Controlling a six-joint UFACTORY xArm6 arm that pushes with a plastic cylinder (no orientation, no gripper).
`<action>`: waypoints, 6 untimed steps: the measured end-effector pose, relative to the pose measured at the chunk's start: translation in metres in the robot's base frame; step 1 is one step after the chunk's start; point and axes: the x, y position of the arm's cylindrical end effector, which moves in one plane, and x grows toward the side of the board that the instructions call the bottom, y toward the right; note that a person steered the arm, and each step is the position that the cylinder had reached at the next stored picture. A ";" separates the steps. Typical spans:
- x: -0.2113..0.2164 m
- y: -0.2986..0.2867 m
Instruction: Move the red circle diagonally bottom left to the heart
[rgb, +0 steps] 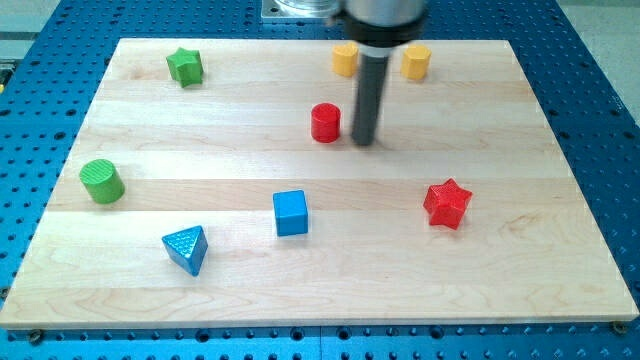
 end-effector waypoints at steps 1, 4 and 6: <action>0.018 -0.052; -0.059 -0.058; -0.064 -0.021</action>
